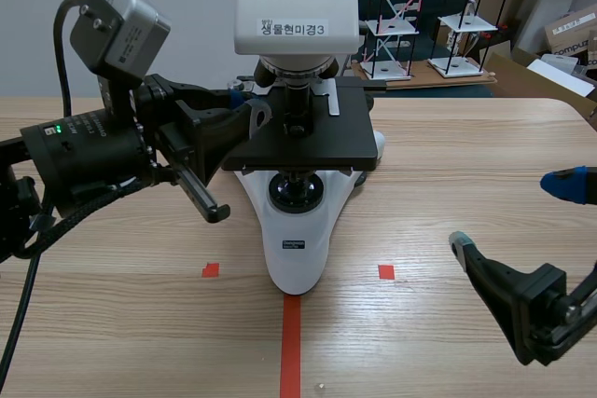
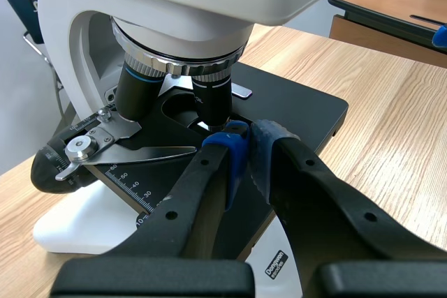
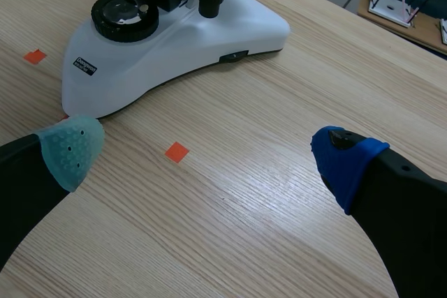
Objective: Return to the home posture
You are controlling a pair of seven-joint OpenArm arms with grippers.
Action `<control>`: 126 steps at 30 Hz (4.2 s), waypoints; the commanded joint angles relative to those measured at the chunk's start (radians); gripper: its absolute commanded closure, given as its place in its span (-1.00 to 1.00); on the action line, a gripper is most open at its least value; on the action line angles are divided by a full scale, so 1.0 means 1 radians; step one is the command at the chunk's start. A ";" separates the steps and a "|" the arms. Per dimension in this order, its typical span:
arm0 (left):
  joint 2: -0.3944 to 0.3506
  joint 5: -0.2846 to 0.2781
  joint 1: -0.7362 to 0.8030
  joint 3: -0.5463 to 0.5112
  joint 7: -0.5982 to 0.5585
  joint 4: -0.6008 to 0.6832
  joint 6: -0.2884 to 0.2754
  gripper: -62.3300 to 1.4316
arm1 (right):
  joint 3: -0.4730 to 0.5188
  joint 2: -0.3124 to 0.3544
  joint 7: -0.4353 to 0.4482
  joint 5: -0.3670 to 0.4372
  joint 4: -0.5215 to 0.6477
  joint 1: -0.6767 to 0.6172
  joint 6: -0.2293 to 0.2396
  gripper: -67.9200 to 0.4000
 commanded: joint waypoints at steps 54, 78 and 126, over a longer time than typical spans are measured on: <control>0.007 -0.006 0.837 -0.644 -0.131 0.313 -0.003 -0.51 | 0.007 0.008 0.011 0.010 0.014 0.014 0.000 -1.00; 0.083 0.121 0.978 -0.707 -0.140 0.406 -0.010 -0.99 | 0.007 0.008 0.011 0.010 0.014 0.014 0.000 -1.00; 0.083 0.121 0.977 -0.707 -0.154 0.406 -0.011 -0.99 | 0.007 0.008 0.011 0.010 0.014 0.014 0.000 -1.00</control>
